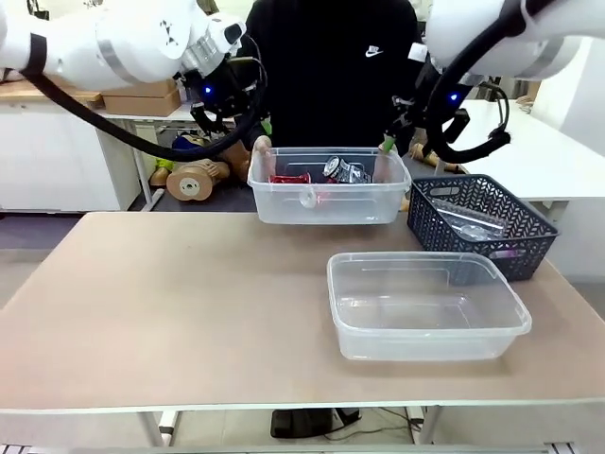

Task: Sort the waste into each basket.
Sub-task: Release the Organizing box you were holding, then pick up the Organizing box on the right side of the table and lift it.

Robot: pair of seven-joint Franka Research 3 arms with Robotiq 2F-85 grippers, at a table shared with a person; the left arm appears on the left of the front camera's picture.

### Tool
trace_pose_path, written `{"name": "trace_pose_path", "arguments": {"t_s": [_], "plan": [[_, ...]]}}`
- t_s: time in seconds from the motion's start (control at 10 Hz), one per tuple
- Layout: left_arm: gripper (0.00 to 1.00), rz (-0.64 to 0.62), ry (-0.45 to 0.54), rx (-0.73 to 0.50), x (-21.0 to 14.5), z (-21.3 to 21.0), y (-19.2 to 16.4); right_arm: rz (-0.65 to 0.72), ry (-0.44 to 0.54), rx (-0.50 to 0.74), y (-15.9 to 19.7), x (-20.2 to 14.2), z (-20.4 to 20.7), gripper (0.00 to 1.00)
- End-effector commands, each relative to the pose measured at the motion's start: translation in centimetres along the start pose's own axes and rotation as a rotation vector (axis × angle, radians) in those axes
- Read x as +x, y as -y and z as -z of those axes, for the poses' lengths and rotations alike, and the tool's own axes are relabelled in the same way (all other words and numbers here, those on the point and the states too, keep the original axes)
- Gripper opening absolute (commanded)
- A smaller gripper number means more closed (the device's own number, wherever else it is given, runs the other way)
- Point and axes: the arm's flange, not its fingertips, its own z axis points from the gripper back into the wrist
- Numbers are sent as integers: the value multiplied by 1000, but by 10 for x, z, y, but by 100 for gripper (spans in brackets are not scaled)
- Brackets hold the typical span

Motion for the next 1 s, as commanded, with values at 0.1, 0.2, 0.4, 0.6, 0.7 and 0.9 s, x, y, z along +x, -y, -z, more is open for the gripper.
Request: {"name": "trace_pose_path", "arguments": {"t_s": [0.1, 0.2, 0.4, 0.6, 0.7, 0.9], "plan": [[100, 237, 37, -139, -43, 4, -18, -47, 188, 63, 13, -23, 6, 100], [100, 267, 11, -150, -45, 7, -18, -29, 248, 44, 14, -23, 8, 100], [100, 202, 32, -99, -34, 10, 1, -18, 182, 15, 7, -11, -1, 100], [100, 202, 32, -99, -34, 10, 1, -18, 182, 15, 7, -11, -1, 100], [100, 202, 32, -99, -34, 10, 1, -18, 182, 15, 7, -11, -1, 100], [100, 202, 32, -99, -34, 10, 1, -18, 182, 15, 7, -11, -1, 100]]}}
